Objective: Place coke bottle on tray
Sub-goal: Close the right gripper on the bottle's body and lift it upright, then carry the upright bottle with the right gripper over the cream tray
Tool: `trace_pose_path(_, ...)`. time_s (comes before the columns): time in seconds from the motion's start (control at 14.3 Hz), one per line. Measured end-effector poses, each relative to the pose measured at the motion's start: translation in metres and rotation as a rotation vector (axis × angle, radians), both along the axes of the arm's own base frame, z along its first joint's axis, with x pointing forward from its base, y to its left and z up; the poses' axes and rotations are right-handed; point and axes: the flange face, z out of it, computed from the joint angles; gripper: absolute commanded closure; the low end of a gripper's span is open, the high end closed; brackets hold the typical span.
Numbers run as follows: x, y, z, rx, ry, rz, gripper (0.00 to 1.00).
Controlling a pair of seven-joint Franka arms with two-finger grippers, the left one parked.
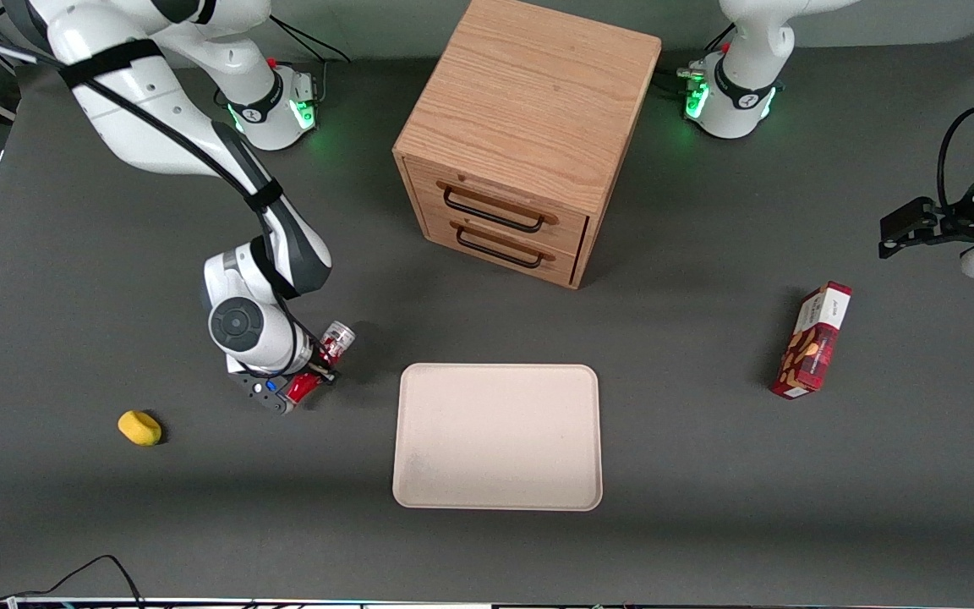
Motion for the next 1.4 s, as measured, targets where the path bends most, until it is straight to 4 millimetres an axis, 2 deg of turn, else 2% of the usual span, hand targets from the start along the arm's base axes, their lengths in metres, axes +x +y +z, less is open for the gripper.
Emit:
trace_pose_path(0.28, 0.013, -0.015, 0.121, -0.019, -0.008, 0.213, 1.0)
trace_pose_path(0.42, 0.018, -0.015, 0.181, -0.018, -0.015, 0.291, 1.0)
trace_pose_path(0.56, 0.026, -0.004, 0.235, 0.017, -0.053, 0.328, 1.0)
trace_pose_path(0.63, 0.028, 0.005, 0.255, 0.038, -0.08, 0.344, 1.0)
trace_pose_path(0.7, 0.03, 0.022, 0.271, 0.062, -0.106, 0.368, 1.0)
trace_pose_path(0.77, 0.03, 0.042, 0.277, 0.085, -0.12, 0.397, 1.0)
trace_pose_path(0.91, 0.033, 0.084, 0.267, 0.132, -0.119, 0.446, 1.0)
trace_pose_path(0.98, 0.036, 0.102, 0.252, 0.153, -0.101, 0.464, 1.0)
trace_pose_path(1.12, 0.045, 0.126, 0.202, 0.189, -0.057, 0.487, 1.0)
trace_pose_path(1.4, 0.064, 0.137, 0.075, 0.235, 0.018, 0.499, 1.0)
